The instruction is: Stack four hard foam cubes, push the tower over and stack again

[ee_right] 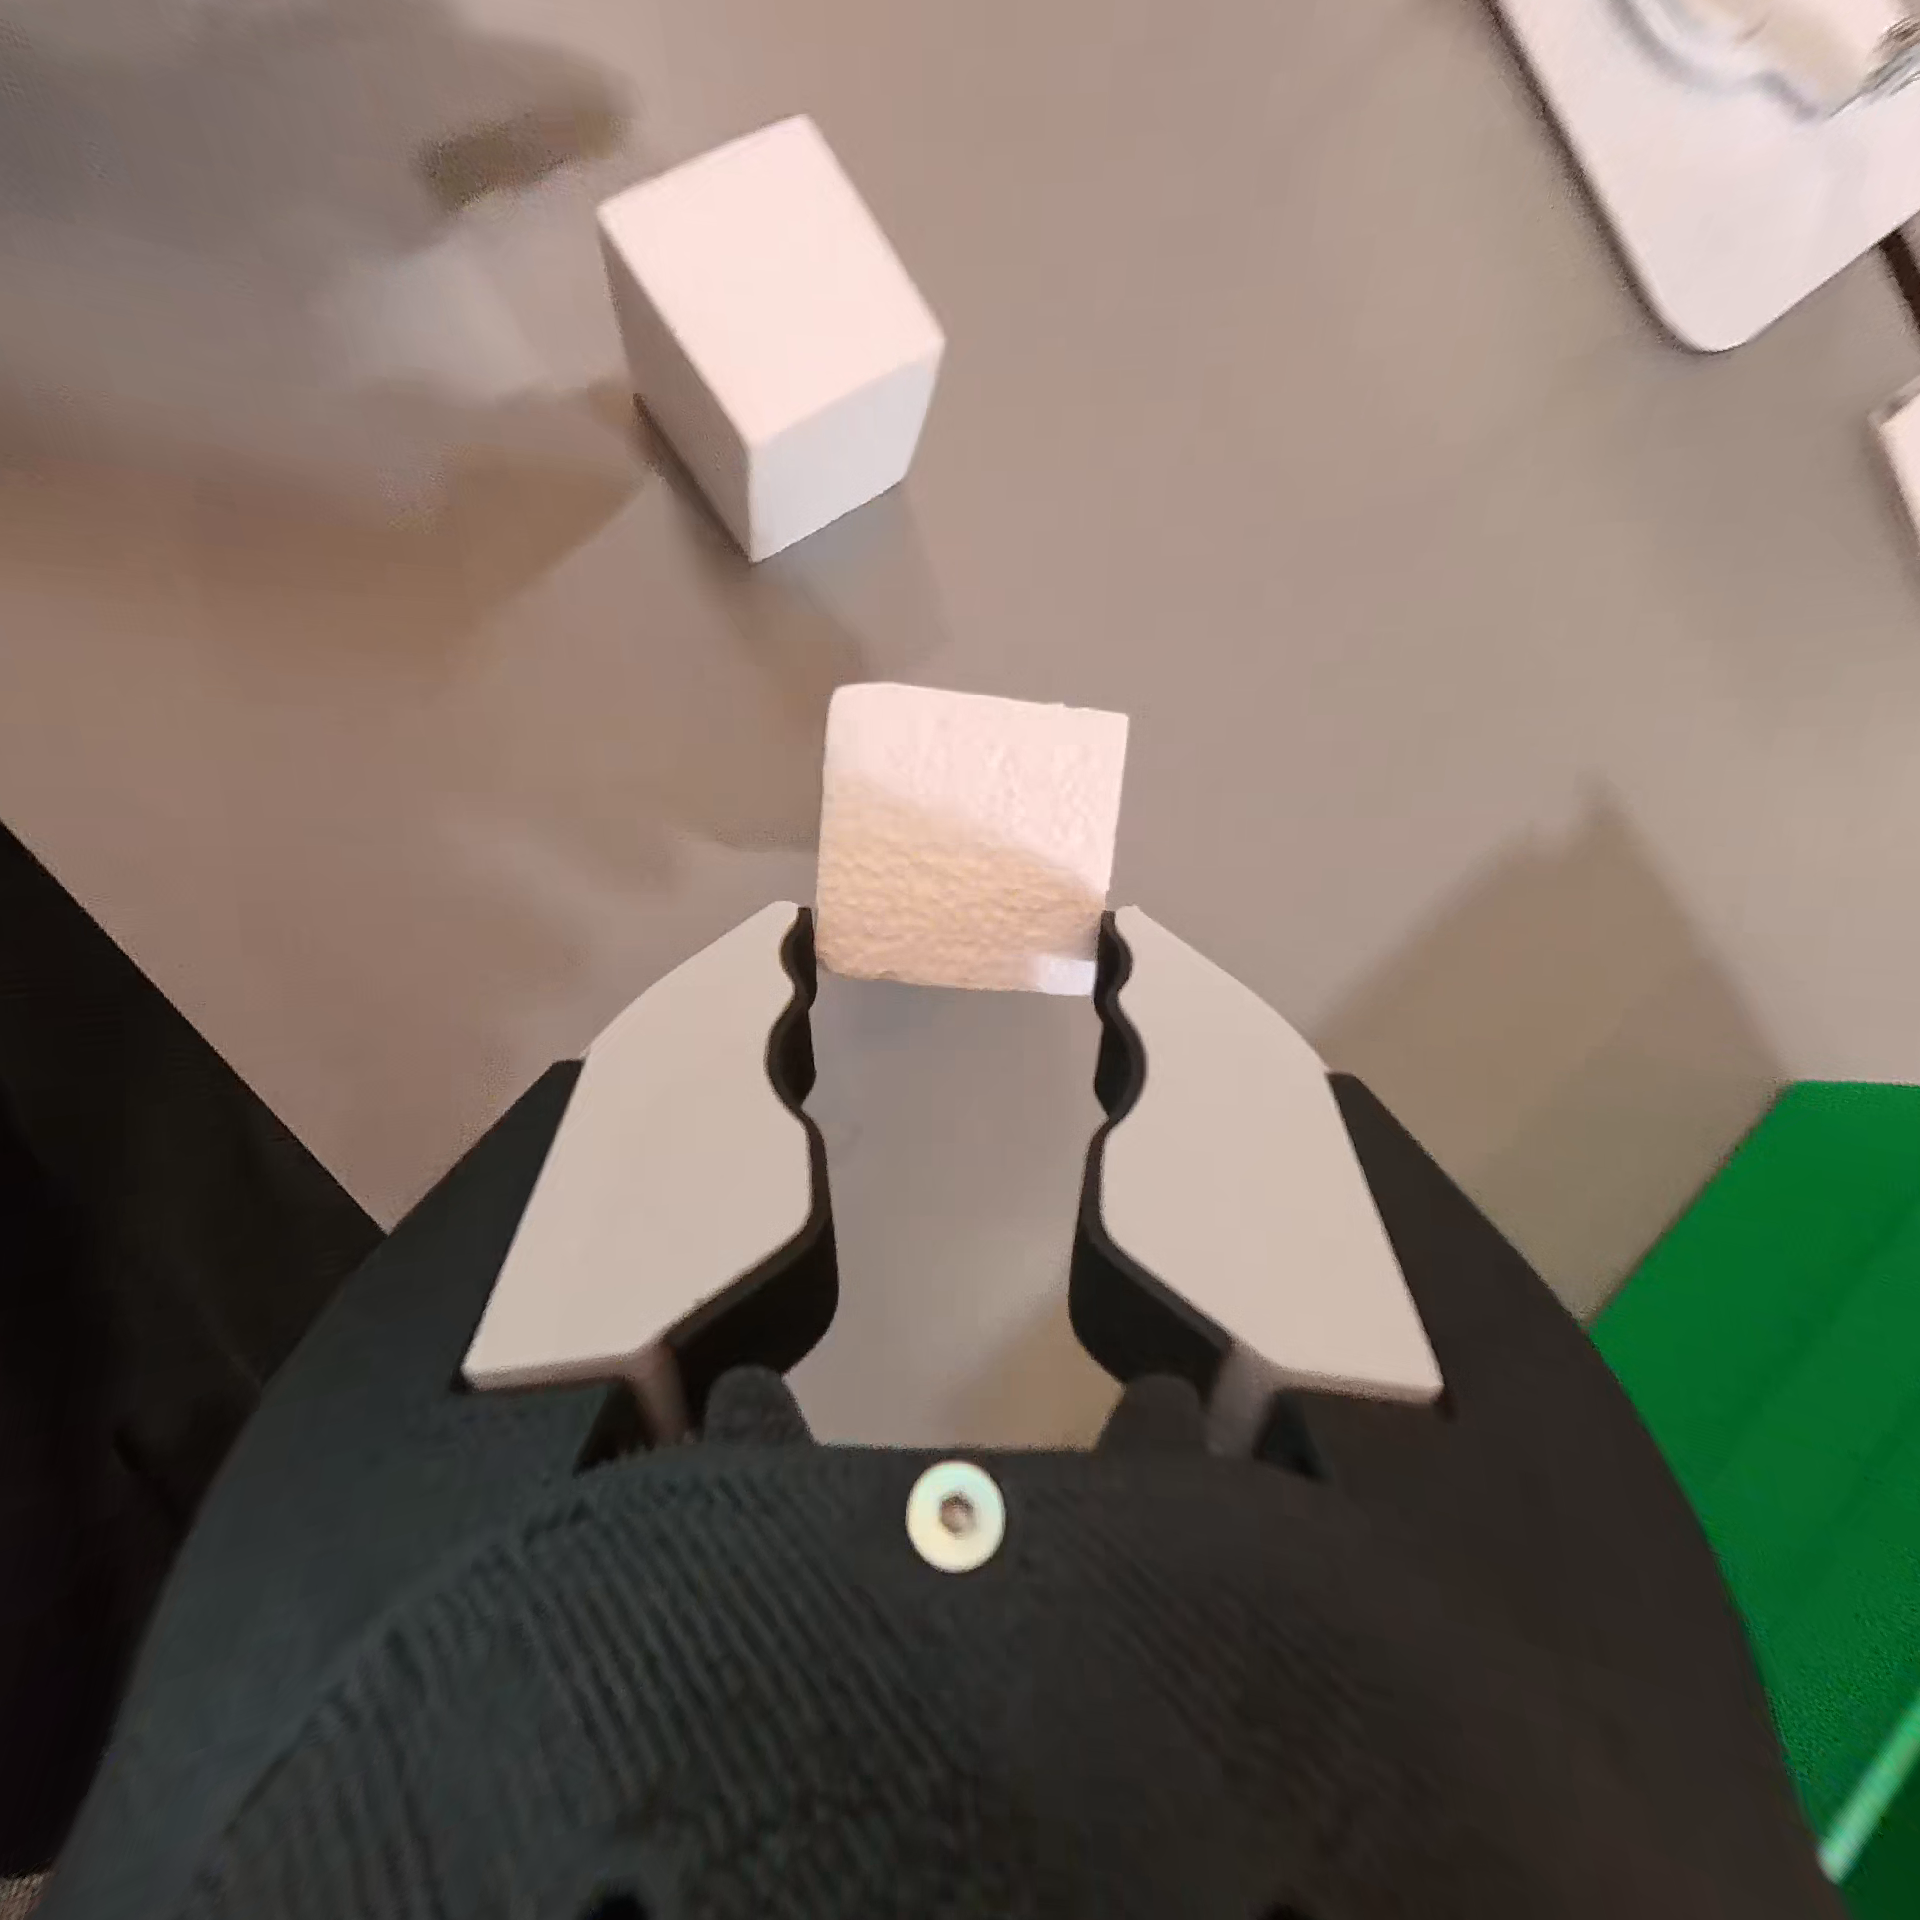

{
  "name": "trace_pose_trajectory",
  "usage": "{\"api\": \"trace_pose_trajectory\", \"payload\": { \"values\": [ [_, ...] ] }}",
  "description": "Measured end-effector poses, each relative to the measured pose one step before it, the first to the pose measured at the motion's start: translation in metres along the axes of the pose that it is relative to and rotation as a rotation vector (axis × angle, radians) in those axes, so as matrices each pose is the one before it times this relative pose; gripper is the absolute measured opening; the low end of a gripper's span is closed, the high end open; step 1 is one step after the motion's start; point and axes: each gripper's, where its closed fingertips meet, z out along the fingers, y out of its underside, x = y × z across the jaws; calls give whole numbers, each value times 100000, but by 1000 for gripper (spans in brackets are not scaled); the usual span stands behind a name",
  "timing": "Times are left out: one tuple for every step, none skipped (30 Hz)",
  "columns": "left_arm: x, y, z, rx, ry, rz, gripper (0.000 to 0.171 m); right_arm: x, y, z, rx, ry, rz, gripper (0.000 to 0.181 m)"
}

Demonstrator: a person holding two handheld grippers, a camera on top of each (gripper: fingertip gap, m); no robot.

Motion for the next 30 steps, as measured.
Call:
{"api": "trace_pose_trajectory", "payload": {
  "values": [
    [264, 64, 159, -642, 1113, 459, 56, -561, 162, 676, -1034, -1108, -478, 53],
    [253, 63, 104, -523, 1256, 164, 56, -514, 100, 656, -927, -1391, -160, 53],
    [193, 56, 26, -383, 1180, -100, 56, -386, 94, 595, -1079, -1061, -222, 53],
    [106, 81, -18, -431, 860, -54, 56, -118, 40, 478, -844, 219, -371, 53],
    [-13, 126, -40, -563, 342, 121, 56, 131, -156, 290, 435, 1386, -87, 53],
    [-163, 89, -37, -385, -370, 259, 56, 63, -287, 162, 1461, 435, 542, 55],
    [-287, 27, -15, -204, -945, 188, 56, -8, -337, 34, 2243, -624, 1246, 63],
    [-302, -19, -14, -125, -888, -52, 56, 25, -349, -111, 2881, -918, 2230, 69],
    [-260, -62, -25, 102, -655, -437, 56, 99, -383, -263, 3775, -840, 2815, 73],
    [-200, -53, -61, 299, -315, -903, 56, 143, -464, -436, 5131, -753, 3331, 76],
    [-135, -4, -70, 142, 120, -1186, 55, 128, -548, -572, 6617, -1058, 4087, 79],
    [-58, 37, -66, -70, 449, -1126, 55, 41, -486, -653, 7385, -1548, 4371, 80],
    [-28, 82, -61, -236, 482, -1109, 55, 155, -204, -680, 6709, -693, 4511, 80],
    [-12, 97, -52, -268, 475, -1121, 55, 341, 188, -669, 5030, 555, 4134, 80],
    [10, 66, -22, -69, 455, -918, 55, 501, 531, -613, 3170, 1811, 3471, 81],
    [-30, 78, 17, -107, 200, -598, 55, 664, 683, -491, 1988, 3351, 3413, 81],
    [-91, 110, 74, -385, -161, -261, 55, 730, 556, -318, 2356, 5017, 4581, 78],
    [-97, 129, 101, -534, -321, -184, 55, 221, 370, -133, 2284, 2988, 4730, 76],
    [-43, 109, 103, -446, -77, -433, 55, -516, 215, 17, 1252, -537, 3728, 75],
    [50, 78, 94, -305, 342, -559, 55, -650, 193, 193, -45, -676, 2614, 75],
    [85, 72, 61, -252, 414, -453, 55, -677, 163, 354, -424, -844, 66, 76],
    [76, 108, 39, -334, 213, -295, 55, -384, 319, 503, -1904, 495, -1541, 78],
    [89, 84, 5, -292, 214, -210, 55, -60, 623, 638, -4098, 1544, -1557, 79],
    [92, 97, -23, -300, 208, -86, 55, 139, 843, 687, -5475, 1979, -851, 82],
    [41, 142, -40, -535, -184, -54, 55, 212, 824, 593, -5449, 1968, -898, 82],
    [7, 141, -59, -521, -275, -56, 55, 165, 518, 410, -3503, 1399, -1310, 80],
    [17, 77, -79, -135, -90, -31, 55, 48, 112, 178, -675, 715, -1228, 78],
    [24, 32, -103, 101, 13, -12, 54, -78, -212, 14, 1226, -170, -1071, 77],
    [-6, -5, -93, 175, -67, -2, 54, -86, -364, -12, 1794, -183, -567, 76],
    [-37, -9, -79, 216, -203, 46, 54, -10, -304, 72, 1107, 219, -434, 74]
  ]
}}
